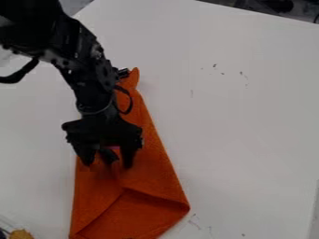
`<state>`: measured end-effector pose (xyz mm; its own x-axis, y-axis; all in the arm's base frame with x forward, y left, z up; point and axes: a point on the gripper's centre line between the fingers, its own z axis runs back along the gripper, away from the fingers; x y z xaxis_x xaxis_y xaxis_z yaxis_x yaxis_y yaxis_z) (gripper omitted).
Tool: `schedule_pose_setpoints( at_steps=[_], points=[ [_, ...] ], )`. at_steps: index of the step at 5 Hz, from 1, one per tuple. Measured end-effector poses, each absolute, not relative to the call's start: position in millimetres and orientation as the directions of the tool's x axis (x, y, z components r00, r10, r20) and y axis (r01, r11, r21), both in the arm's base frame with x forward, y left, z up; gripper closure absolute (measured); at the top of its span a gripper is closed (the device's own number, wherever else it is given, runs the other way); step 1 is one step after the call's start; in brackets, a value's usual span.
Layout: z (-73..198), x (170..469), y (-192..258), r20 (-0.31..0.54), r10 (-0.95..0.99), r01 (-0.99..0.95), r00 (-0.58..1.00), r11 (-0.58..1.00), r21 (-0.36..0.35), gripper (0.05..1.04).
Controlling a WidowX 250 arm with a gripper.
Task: Unfold the cloth left to right
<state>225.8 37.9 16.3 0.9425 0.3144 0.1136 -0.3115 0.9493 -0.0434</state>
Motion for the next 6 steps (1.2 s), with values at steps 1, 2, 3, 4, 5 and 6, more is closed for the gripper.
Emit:
schedule_pose_setpoints(
  at_steps=[1, 2, 3, 4, 5, 6],
  points=[
    [13.4, 223.1, 37.4, 0.118, 0.321, -0.318, 0.940, 0.947, -0.047, 0.137],
    [13.3, 222.4, 37.5, 0.114, 0.304, -0.301, 0.946, 0.953, -0.043, 0.422],
    [15.4, 223.8, 38.6, 0.109, 0.300, -0.298, 0.948, 0.954, -0.036, 0.713],
    [15.9, 223.6, 38.9, 0.104, 0.305, -0.303, 0.947, 0.952, -0.034, 0.924],
    [16.7, 224.2, 39.7, 0.100, 0.304, -0.302, 0.947, 0.953, -0.028, 1.018],
    [23.6, 228.8, 37.5, 0.077, 0.282, -0.283, 0.956, 0.959, 0.001, 1.029]
  ],
)
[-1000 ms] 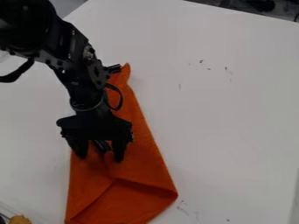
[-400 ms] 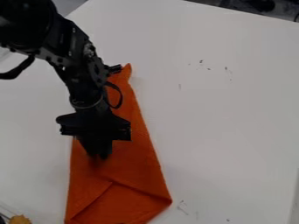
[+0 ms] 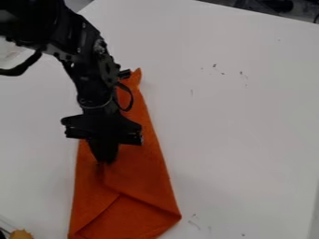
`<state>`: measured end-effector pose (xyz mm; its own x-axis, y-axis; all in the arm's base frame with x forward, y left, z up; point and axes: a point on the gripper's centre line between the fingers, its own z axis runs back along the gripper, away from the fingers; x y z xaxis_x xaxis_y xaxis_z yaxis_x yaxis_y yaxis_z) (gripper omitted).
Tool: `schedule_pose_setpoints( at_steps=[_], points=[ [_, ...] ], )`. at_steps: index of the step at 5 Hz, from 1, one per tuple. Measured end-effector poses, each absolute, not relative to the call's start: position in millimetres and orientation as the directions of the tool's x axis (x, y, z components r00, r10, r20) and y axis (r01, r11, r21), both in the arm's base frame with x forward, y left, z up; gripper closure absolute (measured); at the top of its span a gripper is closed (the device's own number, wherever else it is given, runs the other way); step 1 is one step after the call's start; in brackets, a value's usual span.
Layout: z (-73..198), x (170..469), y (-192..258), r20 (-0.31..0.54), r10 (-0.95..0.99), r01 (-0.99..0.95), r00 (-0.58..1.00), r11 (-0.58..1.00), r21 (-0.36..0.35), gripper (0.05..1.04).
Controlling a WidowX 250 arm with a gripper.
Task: Unfold the cloth left to right
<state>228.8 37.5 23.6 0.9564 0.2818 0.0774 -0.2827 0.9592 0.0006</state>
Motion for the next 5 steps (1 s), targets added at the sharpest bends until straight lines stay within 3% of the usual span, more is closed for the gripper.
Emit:
schedule_pose_setpoints(
  at_steps=[2, 3, 5],
  points=[
    [68.8, 272.8, 22.4, 0.054, 0.137, -0.143, 0.989, 0.983, 0.117, 1.029],
    [65.0, 298.0, 6.7, 0.059, 0.037, -0.042, 0.998, 0.995, 0.093, 1.029],
    [50.4, 318.1, -15.2, 0.065, -0.060, 0.058, 0.996, 0.998, 0.030, 1.029]
  ],
)
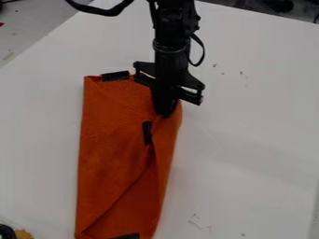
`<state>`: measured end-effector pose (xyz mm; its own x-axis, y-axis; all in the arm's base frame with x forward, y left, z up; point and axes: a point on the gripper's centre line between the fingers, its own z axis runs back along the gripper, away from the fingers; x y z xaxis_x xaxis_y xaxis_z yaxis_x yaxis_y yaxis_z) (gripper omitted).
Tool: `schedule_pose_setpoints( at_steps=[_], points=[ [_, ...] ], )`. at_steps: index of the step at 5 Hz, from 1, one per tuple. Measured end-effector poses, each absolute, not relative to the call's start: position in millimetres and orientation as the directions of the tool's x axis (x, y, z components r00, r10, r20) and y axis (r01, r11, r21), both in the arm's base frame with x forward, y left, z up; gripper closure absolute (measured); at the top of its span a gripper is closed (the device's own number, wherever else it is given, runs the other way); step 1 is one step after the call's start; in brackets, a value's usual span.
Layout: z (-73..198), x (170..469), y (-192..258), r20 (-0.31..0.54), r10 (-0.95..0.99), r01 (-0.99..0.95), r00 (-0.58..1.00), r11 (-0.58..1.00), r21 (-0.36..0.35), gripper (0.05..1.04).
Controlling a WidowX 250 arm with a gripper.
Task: Unfold the cloth left to right
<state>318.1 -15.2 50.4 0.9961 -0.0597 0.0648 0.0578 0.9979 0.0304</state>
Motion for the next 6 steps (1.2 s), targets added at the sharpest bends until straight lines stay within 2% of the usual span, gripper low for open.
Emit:
schedule_pose_setpoints(
  at_steps=[4, 5, 6],
  points=[
    [41.4, 325.1, -53.4, 0.053, -0.094, 0.097, 0.994, 0.993, -0.060, 1.007],
    [42.0, 331.4, -70.8, 0.050, -0.125, 0.129, 0.991, 0.987, -0.092, 0.859],
    [42.4, 338.3, -89.5, 0.035, -0.158, 0.161, 0.987, 0.981, -0.109, 0.601]
  ],
)
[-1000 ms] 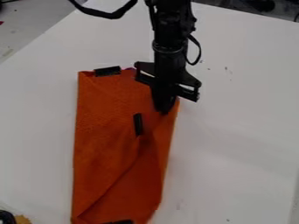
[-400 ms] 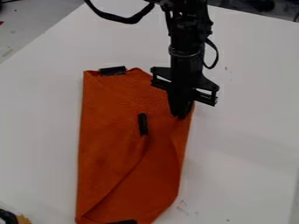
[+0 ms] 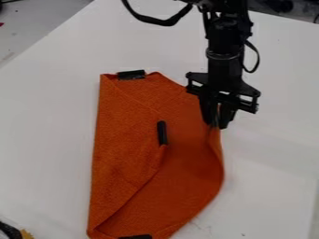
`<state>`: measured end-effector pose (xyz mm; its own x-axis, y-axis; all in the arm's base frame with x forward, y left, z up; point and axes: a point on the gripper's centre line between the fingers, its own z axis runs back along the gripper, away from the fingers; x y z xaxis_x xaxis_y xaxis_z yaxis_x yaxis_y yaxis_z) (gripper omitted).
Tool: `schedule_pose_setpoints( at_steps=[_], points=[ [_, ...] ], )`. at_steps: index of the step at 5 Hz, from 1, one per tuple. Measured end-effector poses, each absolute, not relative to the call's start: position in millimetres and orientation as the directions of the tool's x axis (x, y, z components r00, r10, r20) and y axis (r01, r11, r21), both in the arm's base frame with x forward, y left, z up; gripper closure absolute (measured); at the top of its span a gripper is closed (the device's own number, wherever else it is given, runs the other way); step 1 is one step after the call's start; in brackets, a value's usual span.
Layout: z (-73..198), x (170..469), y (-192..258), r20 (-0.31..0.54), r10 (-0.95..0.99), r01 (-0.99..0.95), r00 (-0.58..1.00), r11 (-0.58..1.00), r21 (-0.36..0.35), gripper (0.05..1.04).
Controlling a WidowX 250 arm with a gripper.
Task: Unfold the cloth left to right
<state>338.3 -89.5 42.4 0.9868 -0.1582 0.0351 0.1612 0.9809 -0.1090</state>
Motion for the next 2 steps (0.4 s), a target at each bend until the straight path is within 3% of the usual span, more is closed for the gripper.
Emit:
schedule_pose_setpoints(
  at_steps=[1, 2],
  points=[
    [48.4, 343.0, -109.1, 0.040, -0.169, 0.173, 0.985, 0.977, -0.124, 0.290],
    [48.0, 341.5, -111.8, 0.035, -0.117, 0.120, 0.992, 0.990, -0.077, 0.081]
  ],
)
